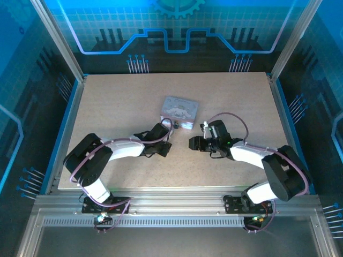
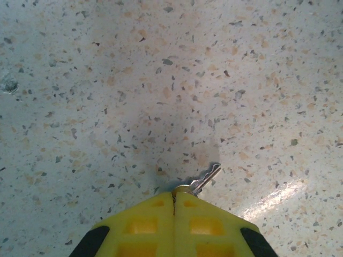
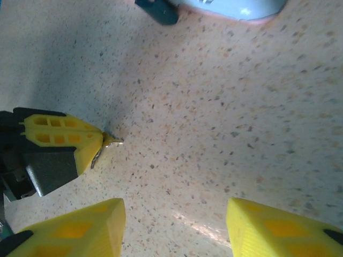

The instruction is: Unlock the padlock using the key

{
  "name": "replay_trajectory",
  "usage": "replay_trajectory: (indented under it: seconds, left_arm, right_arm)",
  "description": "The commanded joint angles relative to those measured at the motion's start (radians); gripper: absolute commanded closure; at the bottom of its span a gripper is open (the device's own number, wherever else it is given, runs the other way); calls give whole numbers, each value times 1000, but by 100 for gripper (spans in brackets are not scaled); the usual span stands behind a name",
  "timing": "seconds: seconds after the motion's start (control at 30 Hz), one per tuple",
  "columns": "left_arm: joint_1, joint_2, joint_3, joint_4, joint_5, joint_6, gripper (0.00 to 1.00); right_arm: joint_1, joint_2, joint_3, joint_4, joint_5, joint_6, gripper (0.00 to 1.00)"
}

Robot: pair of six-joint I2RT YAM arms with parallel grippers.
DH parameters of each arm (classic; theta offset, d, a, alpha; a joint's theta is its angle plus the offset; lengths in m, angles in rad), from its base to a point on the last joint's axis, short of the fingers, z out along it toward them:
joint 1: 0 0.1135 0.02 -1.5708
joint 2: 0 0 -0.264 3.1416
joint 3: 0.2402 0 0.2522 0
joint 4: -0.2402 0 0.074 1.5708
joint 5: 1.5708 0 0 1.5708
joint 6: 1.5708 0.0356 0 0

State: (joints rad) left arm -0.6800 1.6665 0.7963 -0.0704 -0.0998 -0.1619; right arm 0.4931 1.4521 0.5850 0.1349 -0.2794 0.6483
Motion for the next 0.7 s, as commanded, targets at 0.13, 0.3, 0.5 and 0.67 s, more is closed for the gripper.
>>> replay_trajectory:
  seconds: [0.13, 0.3, 0.5, 0.67]
  left_arm:
    - [49, -49, -121, 120, 152, -83, 100]
    - [93, -88, -170, 188, 250, -115, 100]
    - [118, -92, -187, 228, 312, -133, 100]
    - [135, -94, -215, 286, 350, -160, 100]
  right_arm:
    - [68, 73, 67, 46, -63, 96, 50]
    - [82, 104, 85, 44, -62, 117, 50]
    - [93, 136, 101, 45, -65, 139, 52]
    - [96, 163, 103, 75, -83, 181, 53]
